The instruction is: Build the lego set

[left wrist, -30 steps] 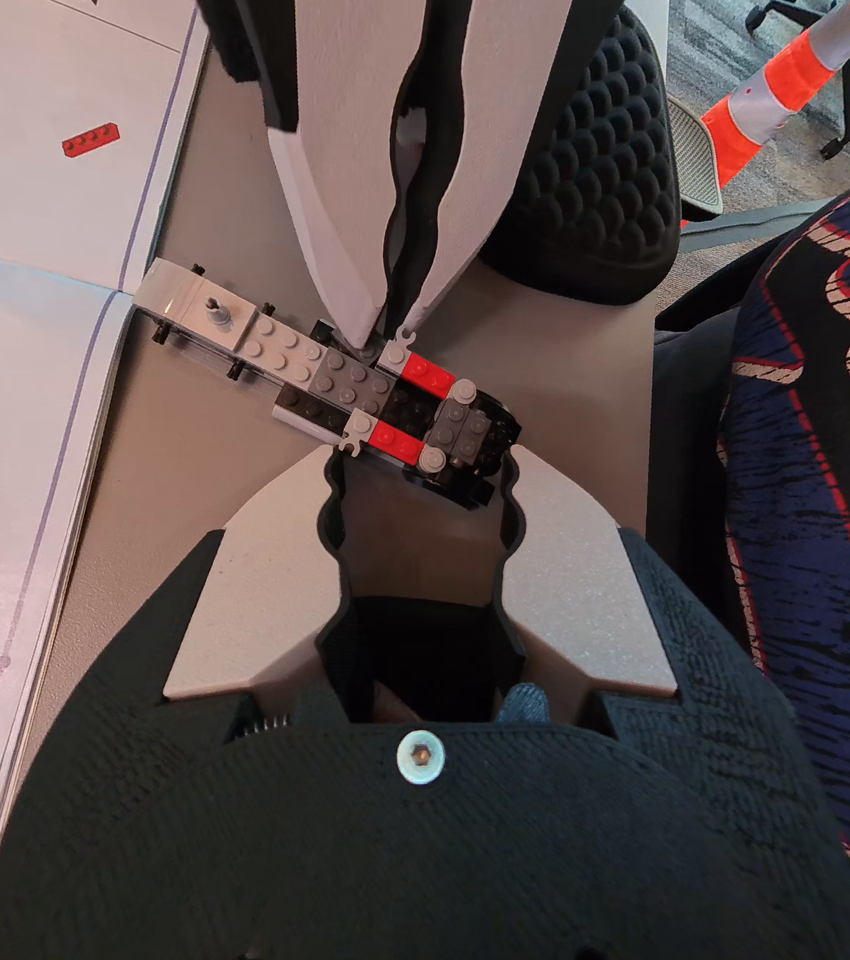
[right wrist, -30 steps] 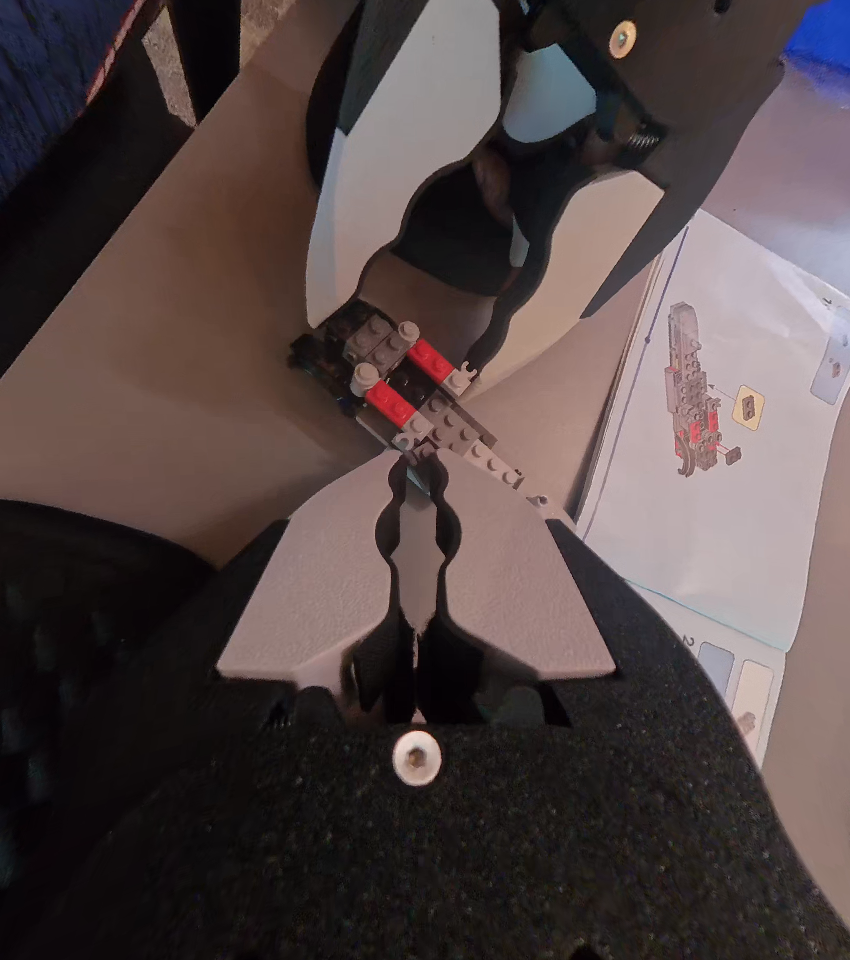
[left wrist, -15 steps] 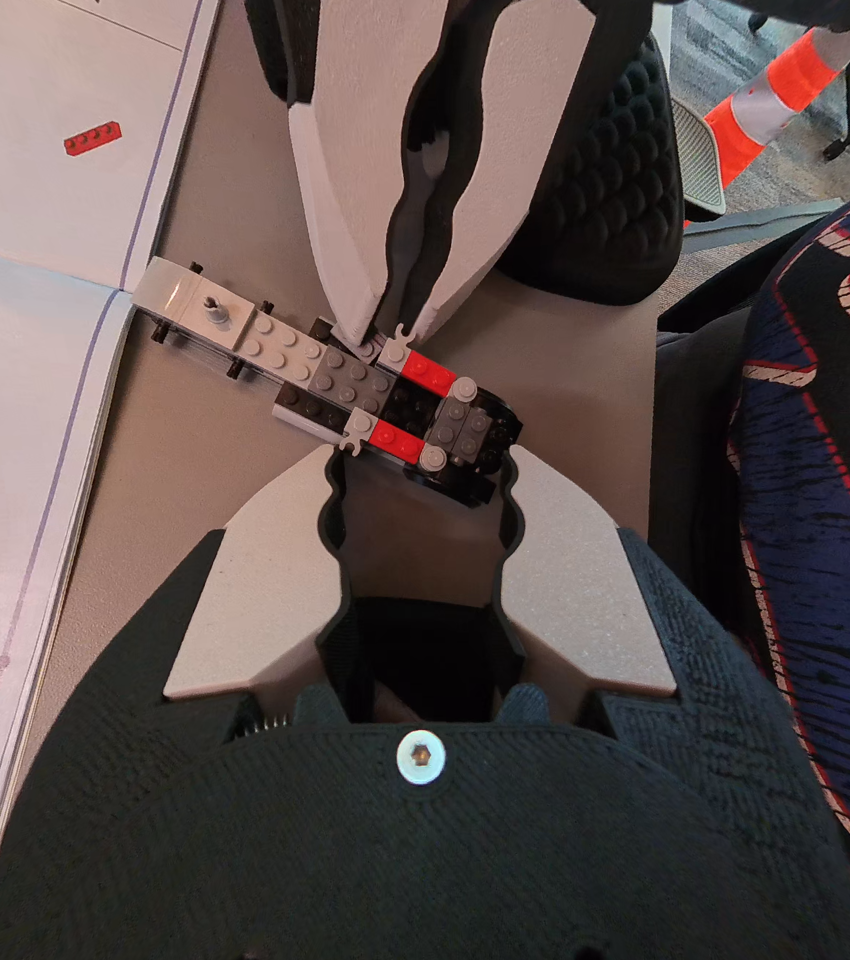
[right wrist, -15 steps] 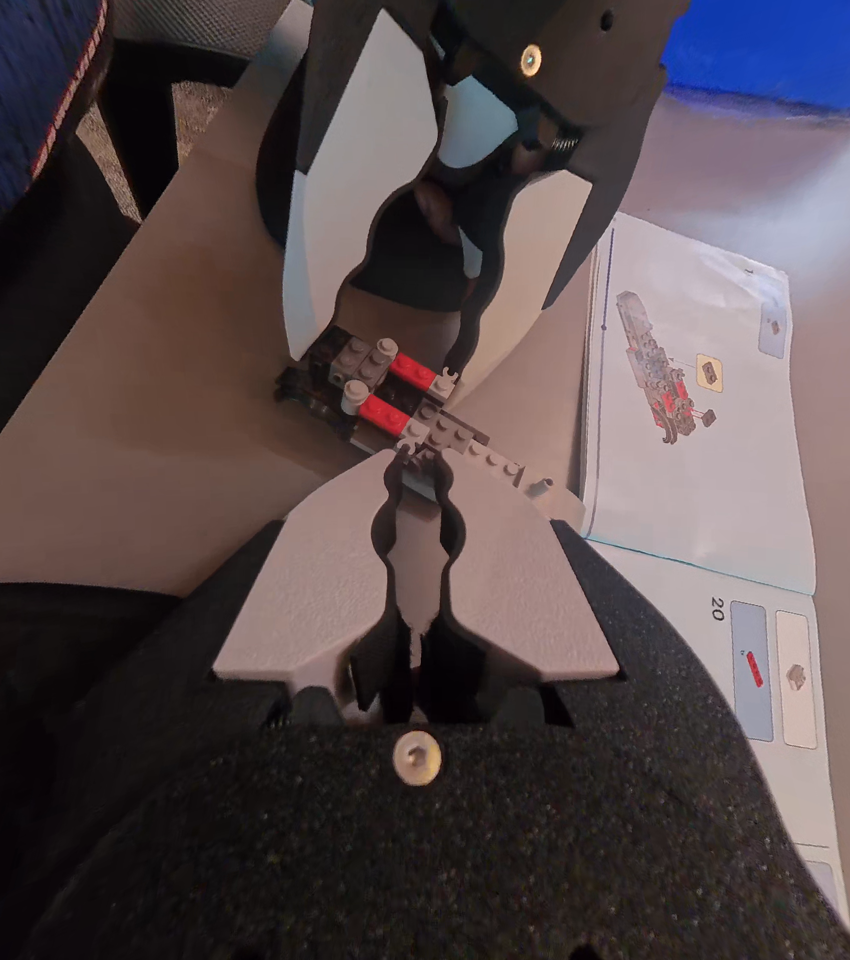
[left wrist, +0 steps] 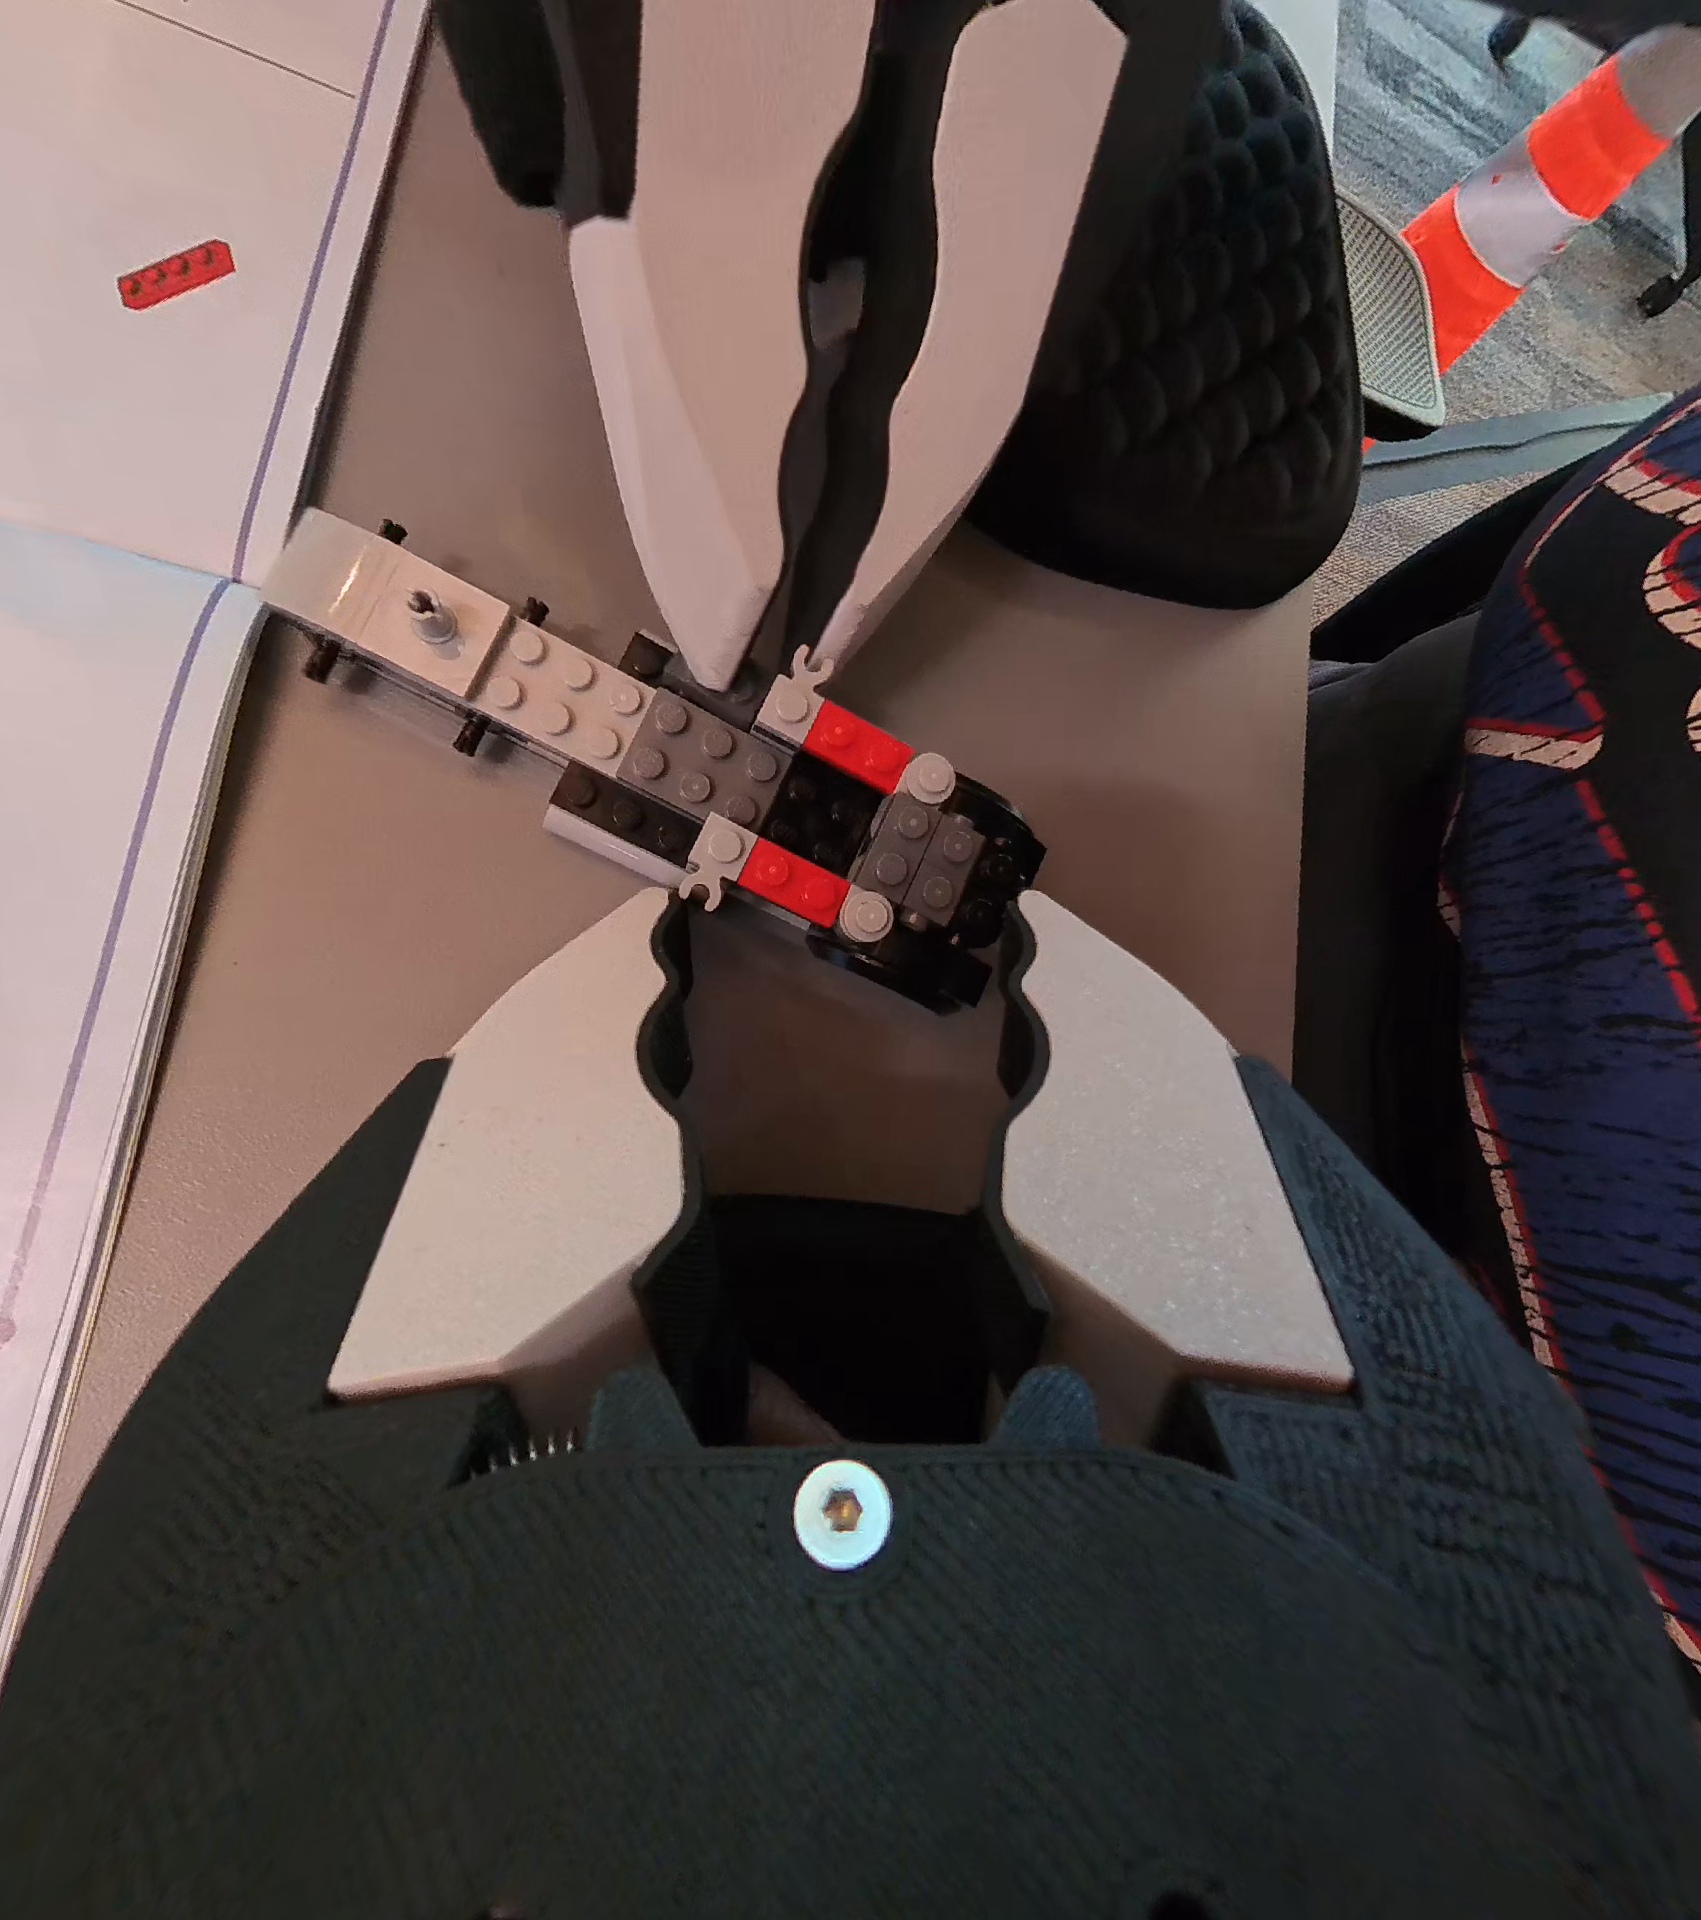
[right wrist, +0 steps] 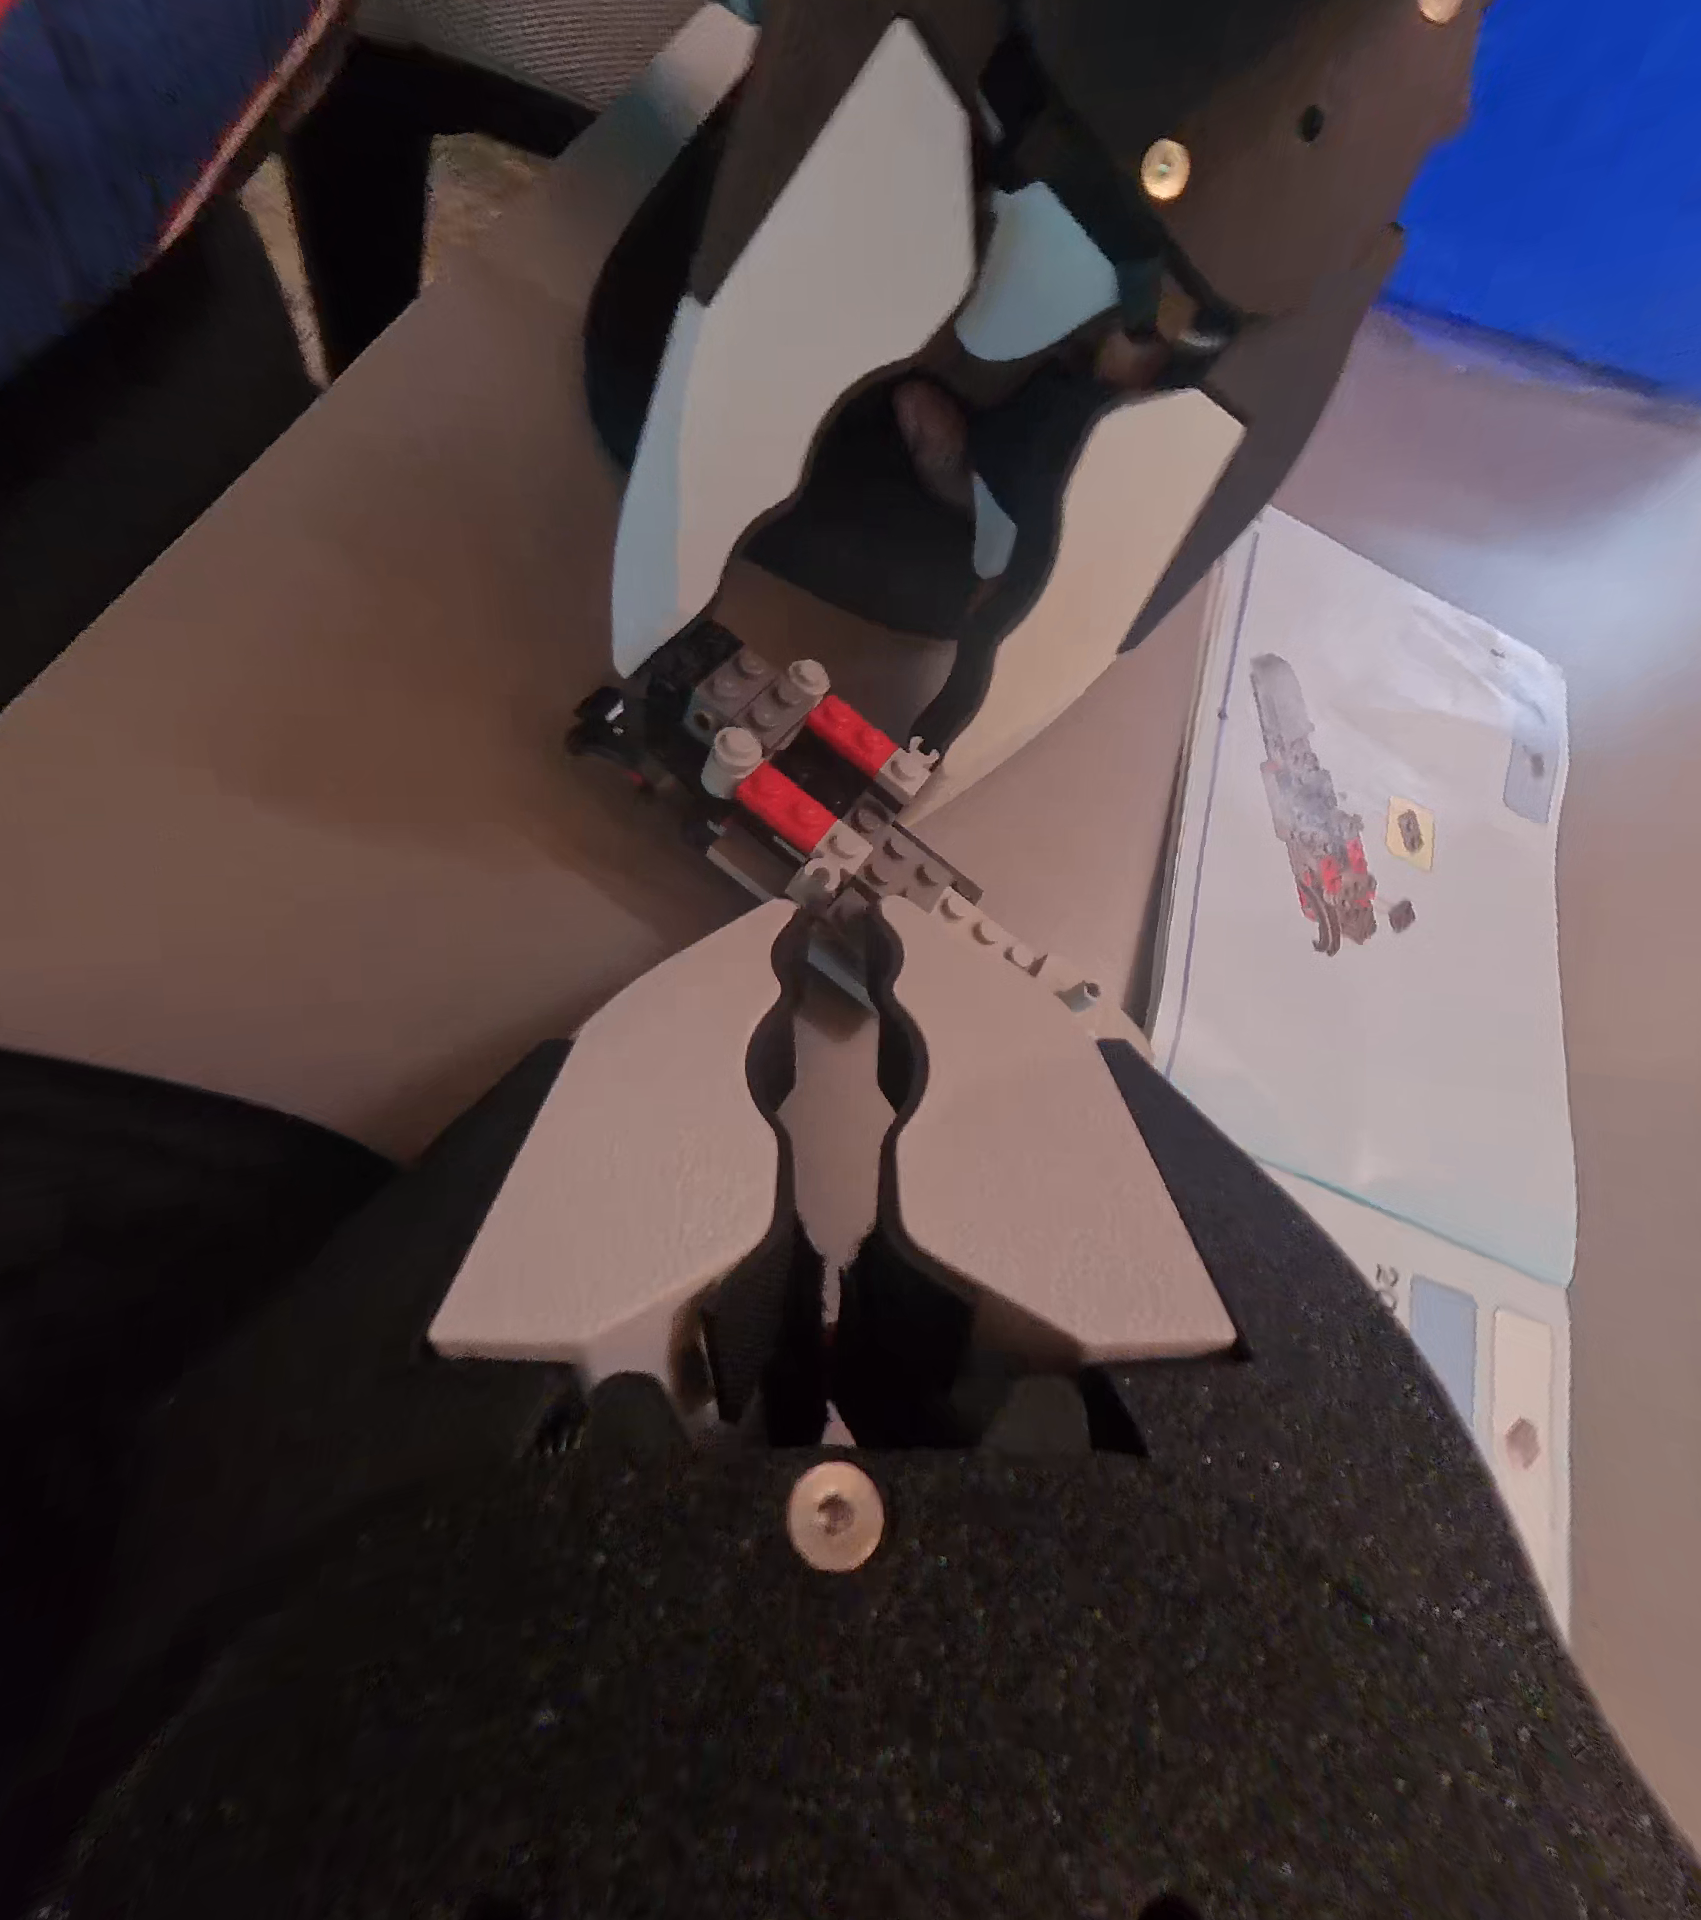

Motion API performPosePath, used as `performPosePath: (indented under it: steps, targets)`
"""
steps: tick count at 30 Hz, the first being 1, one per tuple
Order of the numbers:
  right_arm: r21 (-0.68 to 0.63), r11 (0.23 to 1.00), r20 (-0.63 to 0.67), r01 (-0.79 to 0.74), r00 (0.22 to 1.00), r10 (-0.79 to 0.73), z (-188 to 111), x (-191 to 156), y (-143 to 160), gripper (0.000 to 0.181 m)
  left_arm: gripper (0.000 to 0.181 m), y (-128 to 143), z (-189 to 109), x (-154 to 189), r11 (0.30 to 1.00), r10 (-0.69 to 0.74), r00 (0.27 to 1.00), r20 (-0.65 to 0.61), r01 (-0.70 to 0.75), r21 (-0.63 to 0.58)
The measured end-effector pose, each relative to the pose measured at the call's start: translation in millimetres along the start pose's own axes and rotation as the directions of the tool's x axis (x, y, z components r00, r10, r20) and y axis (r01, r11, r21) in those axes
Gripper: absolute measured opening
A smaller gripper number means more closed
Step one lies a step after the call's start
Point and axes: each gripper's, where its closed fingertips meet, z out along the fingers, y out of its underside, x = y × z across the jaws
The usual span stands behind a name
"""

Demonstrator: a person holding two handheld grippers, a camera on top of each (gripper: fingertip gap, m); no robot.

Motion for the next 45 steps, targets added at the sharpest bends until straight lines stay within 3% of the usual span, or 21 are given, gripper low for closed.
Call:
performPosePath:
  steps: [6, 10, 15, 29, 38, 45]
  targets:
    - [0.006, 0.98, 0.126, 0.2, 0.972, -0.199, -0.4, -5.1, -2.8, 0.01, 0.058, 1.3, -0.2, 3.1, 1.0, 0.023, 0.999, -0.026, -0.023, -0.021]
    - [0.021, 0.984, 0.169, 0.178, 0.969, -0.179, -0.8, -4.6, -2.4, 0.01, 0.058, 1.1, -0.2, 2.8, 0.999, 0.025, 1.0, -0.015, -0.026, -0.019]
    - [0.068, 0.991, 0.164, 0.114, 0.979, -0.124, -1.0, -6.8, -1.8, 0.01, 0.058, 0.9, -0.4, 3.1, 0.999, 0.035, 0.999, -0.007, -0.035, -0.017]
    - [0.068, 0.989, 0.067, 0.131, 0.989, -0.135, -0.9, -11.3, 1.8, 0.01, 0.058, 1.1, -1.0, 2.3, 0.998, 0.057, 0.998, 0.009, -0.057, -0.012]
    - [0.006, 0.996, 0.063, 0.094, 0.994, -0.095, -0.1, -12.5, 2.0, 0.01, 0.058, 2.2, -0.9, 2.2, 0.998, 0.062, 0.998, 0.011, -0.062, -0.018]
    - [-0.116, 0.98, 0.058, 0.165, 0.986, -0.159, 0.3, -13.8, 2.4, 0.01, 0.058, 2.7, -1.1, 2.1, 0.998, 0.053, 0.999, 0.011, -0.053, -0.03]
